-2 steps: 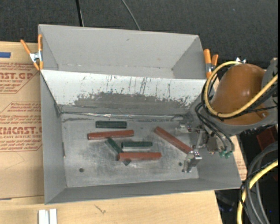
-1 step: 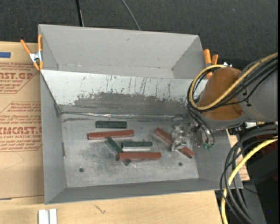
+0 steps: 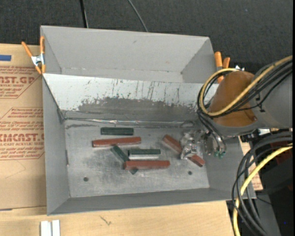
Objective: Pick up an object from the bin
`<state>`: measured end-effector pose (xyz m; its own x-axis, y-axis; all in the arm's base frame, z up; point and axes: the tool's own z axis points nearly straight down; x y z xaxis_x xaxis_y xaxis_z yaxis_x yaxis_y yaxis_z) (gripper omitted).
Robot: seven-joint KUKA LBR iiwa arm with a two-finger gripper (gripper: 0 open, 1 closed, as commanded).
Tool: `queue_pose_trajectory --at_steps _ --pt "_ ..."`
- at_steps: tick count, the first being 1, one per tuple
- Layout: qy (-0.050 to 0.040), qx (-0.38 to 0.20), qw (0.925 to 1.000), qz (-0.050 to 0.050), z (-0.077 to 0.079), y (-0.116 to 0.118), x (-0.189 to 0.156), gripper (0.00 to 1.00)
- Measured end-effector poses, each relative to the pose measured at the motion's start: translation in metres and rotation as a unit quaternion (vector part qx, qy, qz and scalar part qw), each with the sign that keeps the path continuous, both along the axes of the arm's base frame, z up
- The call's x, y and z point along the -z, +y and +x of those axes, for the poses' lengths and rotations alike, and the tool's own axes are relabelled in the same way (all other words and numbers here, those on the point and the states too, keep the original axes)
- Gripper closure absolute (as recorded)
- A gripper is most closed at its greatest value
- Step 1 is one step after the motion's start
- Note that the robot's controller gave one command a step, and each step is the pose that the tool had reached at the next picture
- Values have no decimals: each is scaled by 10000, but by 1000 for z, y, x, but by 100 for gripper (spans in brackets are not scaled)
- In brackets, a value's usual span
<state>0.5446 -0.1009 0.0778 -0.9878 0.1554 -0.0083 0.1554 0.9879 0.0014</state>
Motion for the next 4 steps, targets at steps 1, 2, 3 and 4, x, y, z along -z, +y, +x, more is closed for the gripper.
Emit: queue_pose_trajectory --at_steps 1,2,3,4 --pt "44 -29 10000 7 4 8 -41 100" --pt "8 -173 9999 -1 -11 30 -168 0" --pt "29 -169 9999 0 -12 30 -166 0" --pt "6 -90 10000 -8 -22 16 -107 0"
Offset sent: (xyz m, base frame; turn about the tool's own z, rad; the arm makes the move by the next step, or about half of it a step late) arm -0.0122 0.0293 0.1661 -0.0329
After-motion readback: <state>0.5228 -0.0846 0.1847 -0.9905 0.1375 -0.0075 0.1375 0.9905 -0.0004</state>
